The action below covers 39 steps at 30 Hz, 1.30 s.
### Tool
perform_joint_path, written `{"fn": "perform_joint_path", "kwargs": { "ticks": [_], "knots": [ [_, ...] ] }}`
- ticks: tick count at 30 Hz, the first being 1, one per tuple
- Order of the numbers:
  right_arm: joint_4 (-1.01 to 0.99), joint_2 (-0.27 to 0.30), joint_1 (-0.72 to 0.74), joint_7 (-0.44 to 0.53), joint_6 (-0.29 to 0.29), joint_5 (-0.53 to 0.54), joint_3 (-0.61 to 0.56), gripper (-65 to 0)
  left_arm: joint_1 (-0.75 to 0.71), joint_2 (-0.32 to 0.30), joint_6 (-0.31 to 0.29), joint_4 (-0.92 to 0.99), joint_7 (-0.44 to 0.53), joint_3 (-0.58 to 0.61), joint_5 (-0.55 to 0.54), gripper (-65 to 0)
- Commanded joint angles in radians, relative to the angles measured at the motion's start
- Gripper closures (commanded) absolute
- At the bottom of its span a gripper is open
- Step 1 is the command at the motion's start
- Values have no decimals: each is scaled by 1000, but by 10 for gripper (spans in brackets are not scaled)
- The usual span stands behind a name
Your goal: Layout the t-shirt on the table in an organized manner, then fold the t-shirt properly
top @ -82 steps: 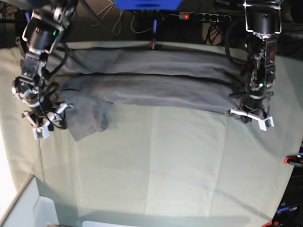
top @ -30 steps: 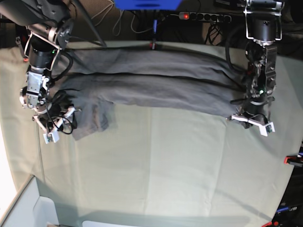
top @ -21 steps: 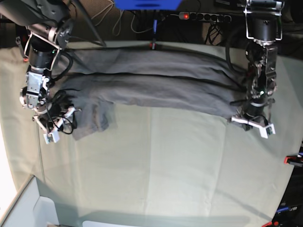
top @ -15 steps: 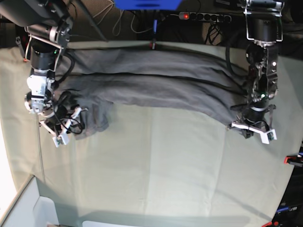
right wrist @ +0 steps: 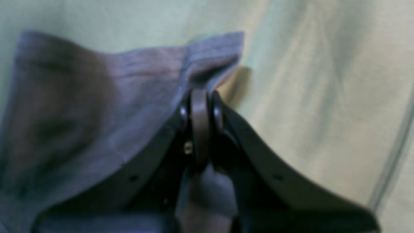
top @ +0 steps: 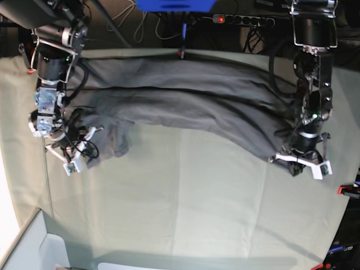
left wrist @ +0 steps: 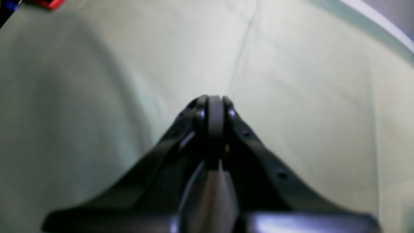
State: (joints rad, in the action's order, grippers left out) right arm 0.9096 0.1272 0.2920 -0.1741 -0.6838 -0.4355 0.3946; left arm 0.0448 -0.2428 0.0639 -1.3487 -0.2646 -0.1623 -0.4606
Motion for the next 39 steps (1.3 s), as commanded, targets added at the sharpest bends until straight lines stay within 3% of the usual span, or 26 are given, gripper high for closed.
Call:
{"fn": "perform_joint_path", "kwargs": {
  "ticks": [1,12,15,22,32,39],
  "knots": [
    [47,13,20,34,-14,17,4,0,16,-10,-2,-35,26,-4,-2,-1],
    [286,16,8,34,-14,122,7,0,99,-8,-3,-35,26,0,-2,-1],
    [332,12,16,34,-14,122,70,0,128,-8,-3,-35,26,0,-2,-1],
    [355,-33,68,34,-14,123,218,0,189,-8,-5,13,26,28,-2,-1],
    [472,-107,19,35,-14,126,281,0,192,-13,-5,28,31,23,-2,-1],
    [593,-126,-95,35,-14,269,280,0,181,-13,-5,-15,32,22,-2,-1]
  ]
}}
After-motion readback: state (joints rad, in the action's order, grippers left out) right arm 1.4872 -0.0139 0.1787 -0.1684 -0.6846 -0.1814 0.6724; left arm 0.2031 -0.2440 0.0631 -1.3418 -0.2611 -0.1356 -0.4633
